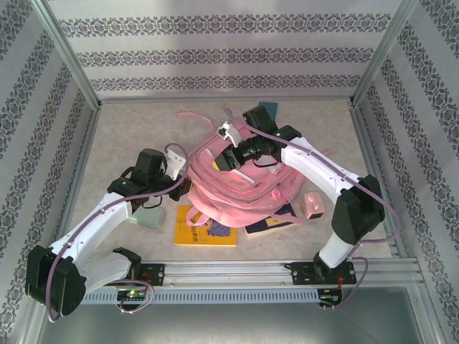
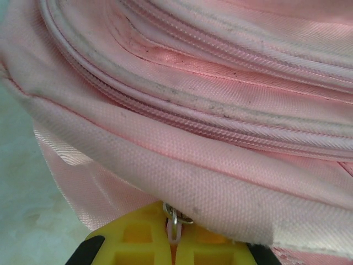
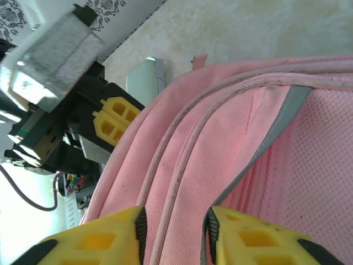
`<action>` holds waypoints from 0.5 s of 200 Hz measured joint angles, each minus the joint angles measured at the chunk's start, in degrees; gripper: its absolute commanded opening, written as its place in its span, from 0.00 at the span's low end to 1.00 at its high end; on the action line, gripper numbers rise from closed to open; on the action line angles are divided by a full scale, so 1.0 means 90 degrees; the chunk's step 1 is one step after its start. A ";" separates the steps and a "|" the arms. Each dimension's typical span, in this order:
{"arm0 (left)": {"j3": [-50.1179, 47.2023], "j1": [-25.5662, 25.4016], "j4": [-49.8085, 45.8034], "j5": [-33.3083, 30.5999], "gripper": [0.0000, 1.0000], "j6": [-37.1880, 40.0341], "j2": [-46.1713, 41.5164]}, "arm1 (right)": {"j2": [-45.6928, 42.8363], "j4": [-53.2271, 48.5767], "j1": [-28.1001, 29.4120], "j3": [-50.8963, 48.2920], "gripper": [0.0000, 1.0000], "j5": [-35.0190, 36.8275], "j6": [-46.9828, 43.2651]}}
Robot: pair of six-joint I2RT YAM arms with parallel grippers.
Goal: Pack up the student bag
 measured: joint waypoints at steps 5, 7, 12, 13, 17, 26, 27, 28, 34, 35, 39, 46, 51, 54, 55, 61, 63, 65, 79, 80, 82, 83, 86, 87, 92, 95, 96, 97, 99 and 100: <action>0.0000 0.0000 0.0000 0.0002 0.00 0.0007 0.0000 | 0.0027 0.0002 -0.0027 0.0000 0.42 0.0010 0.0041; 0.0000 0.0000 0.0000 0.0002 0.00 0.0012 0.0000 | 0.0036 0.0002 -0.0032 0.0000 0.42 0.0019 0.0039; 0.0000 0.0000 0.0000 0.0002 0.00 0.0022 0.0000 | 0.0058 0.0000 -0.0039 0.0000 0.42 0.0051 0.0053; 0.0000 0.0000 0.0000 0.0002 0.00 0.0024 0.0000 | 0.0061 0.0000 -0.0039 0.0000 0.42 0.0053 0.0051; 0.0000 0.0000 0.0000 0.0005 0.00 0.0027 0.0000 | 0.0070 -0.0005 -0.0056 0.0000 0.43 0.0083 0.0056; 0.0000 0.0000 0.0000 0.0017 0.00 0.0046 0.0000 | 0.0087 -0.0017 -0.0083 0.0000 0.43 0.0141 0.0056; 0.0000 0.0000 0.0002 0.0019 0.00 0.0046 0.0000 | 0.0090 -0.0017 -0.0085 0.0000 0.43 0.0143 0.0056; 0.0000 0.0000 0.0000 0.0019 0.00 0.0049 0.0000 | 0.0090 -0.0019 -0.0087 0.0000 0.43 0.0146 0.0056; 0.0000 0.0000 0.0002 0.0024 0.00 0.0053 0.0000 | 0.0092 -0.0017 -0.0119 0.0000 0.43 0.0192 0.0053; 0.0000 0.0000 0.0002 0.0024 0.00 0.0056 0.0000 | 0.0092 -0.0017 -0.0121 0.0000 0.42 0.0194 0.0056; 0.0000 0.0000 0.0002 0.0027 0.00 0.0068 0.0000 | 0.0092 -0.0019 -0.0121 0.0000 0.42 0.0216 0.0053; 0.0000 0.0000 0.0005 0.0027 0.00 0.0078 0.0000 | 0.0092 -0.0022 -0.0138 0.0000 0.42 0.0228 0.0051; 0.0000 0.0000 0.0007 0.0027 0.00 0.0090 0.0000 | 0.0092 -0.0022 -0.0148 0.0000 0.41 0.0231 0.0051; 0.0000 0.0000 0.0010 0.0027 0.00 0.0095 0.0000 | 0.0095 -0.0024 -0.0151 0.0000 0.40 0.0223 0.0051; 0.0000 0.0000 0.0012 0.0027 0.00 0.0095 0.0000 | 0.0095 -0.0024 -0.0151 0.0000 0.40 0.0221 0.0051; 0.0000 0.0000 0.0022 0.0029 0.00 0.0102 0.0000 | 0.0100 -0.0024 -0.0151 0.0000 0.39 0.0192 0.0053; 0.0000 0.0000 0.0024 0.0032 0.00 0.0104 0.0000 | 0.0102 -0.0027 -0.0151 0.0000 0.38 0.0182 0.0051; 0.0000 0.0000 0.0029 0.0032 0.00 0.0109 0.0000 | 0.0102 -0.0027 -0.0151 0.0000 0.38 0.0172 0.0049; 0.0000 0.0000 0.0051 0.0046 0.00 0.0124 0.0005 | 0.0134 -0.0027 -0.0146 -0.0002 0.35 0.0034 0.0053; 0.0000 0.0000 0.0053 0.0046 0.00 0.0124 0.0005 | 0.0136 -0.0027 -0.0146 -0.0002 0.35 0.0027 0.0056; 0.0000 0.0000 0.0053 0.0046 0.00 0.0126 0.0005 | 0.0141 -0.0027 -0.0143 -0.0002 0.35 0.0012 0.0056; 0.0000 0.0000 0.0053 0.0046 0.00 0.0126 0.0005 | 0.0143 -0.0027 -0.0143 -0.0002 0.34 0.0005 0.0056; 0.0000 0.0000 0.0053 0.0046 0.00 0.0134 0.0010 | 0.0155 -0.0027 -0.0134 -0.0002 0.33 -0.0019 0.0056; 0.0000 0.0000 0.0053 0.0046 0.00 0.0134 0.0010 | 0.0163 -0.0024 -0.0129 -0.0002 0.33 -0.0029 0.0061; 0.0000 0.0000 0.0056 0.0046 0.00 0.0141 0.0017 | 0.0187 -0.0024 -0.0117 -0.0002 0.31 -0.0063 0.0061; 0.0000 0.0000 0.0058 0.0049 0.00 0.0143 0.0019 | 0.0199 -0.0027 -0.0114 -0.0002 0.30 -0.0080 0.0083; 0.0000 0.0000 0.0061 0.0046 0.00 0.0146 0.0024 | 0.0209 -0.0024 -0.0112 -0.0002 0.29 -0.0090 0.0078; 0.0000 0.0000 0.0061 0.0049 0.00 0.0146 0.0027 | 0.0216 -0.0024 -0.0109 -0.0002 0.29 -0.0095 0.0073; 0.0000 0.0000 0.0061 0.0049 0.00 0.0146 0.0032 | 0.0233 -0.0024 -0.0095 -0.0002 0.28 -0.0097 0.0066; 0.0000 0.0000 0.0061 0.0049 0.00 0.0146 0.0032 | 0.0238 -0.0024 -0.0092 -0.0002 0.27 -0.0100 0.0078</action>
